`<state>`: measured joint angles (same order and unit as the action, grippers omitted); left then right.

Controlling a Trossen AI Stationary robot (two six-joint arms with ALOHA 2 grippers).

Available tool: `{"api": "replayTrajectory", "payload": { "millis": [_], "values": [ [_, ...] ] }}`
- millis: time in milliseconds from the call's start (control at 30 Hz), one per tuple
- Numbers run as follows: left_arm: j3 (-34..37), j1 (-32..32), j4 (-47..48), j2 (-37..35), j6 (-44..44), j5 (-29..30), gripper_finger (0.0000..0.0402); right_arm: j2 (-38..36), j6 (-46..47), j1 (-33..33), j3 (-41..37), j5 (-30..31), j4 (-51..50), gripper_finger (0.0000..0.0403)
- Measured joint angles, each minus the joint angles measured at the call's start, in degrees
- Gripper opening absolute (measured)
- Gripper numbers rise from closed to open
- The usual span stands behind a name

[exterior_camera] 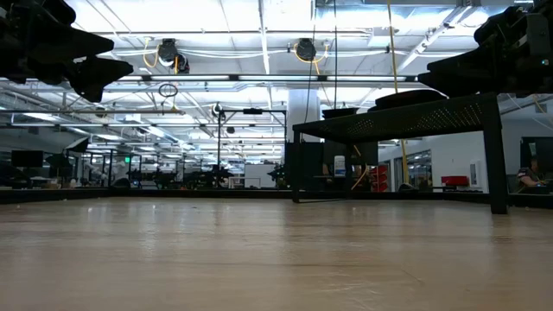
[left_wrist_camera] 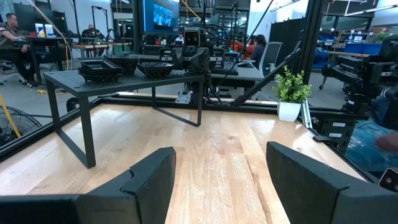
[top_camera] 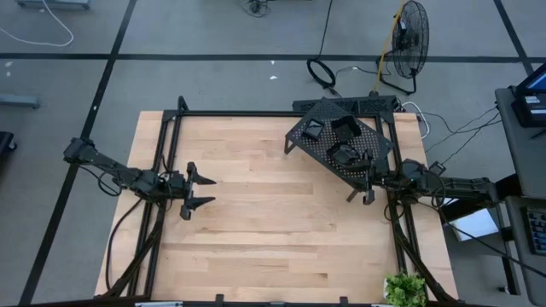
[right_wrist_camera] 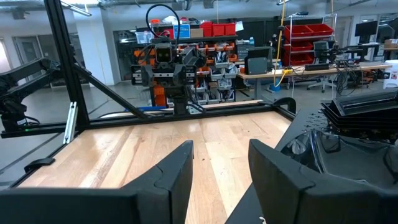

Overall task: Pick & Place Mini shaped plates
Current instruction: Return to Home Position

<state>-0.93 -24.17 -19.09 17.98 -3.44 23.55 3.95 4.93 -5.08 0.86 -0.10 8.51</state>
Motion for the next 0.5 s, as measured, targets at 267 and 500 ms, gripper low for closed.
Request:
{"api": "replayTrajectory", "payload": {
  "millis": [267, 500],
  "values": [
    [0.0, 0.01, 0.0, 0.0, 0.0, 0.0, 0.0263, -0.02, 0.0, 0.0, 0.0, 0.0, 0.0, 0.0146],
    [0.0, 0.01, 0.0, 0.0, 0.02, 0.0, 0.0269, -0.02, -0.02, 0.0, 0.0, 0.0, 0.0, 0.0146]
  ]
}}
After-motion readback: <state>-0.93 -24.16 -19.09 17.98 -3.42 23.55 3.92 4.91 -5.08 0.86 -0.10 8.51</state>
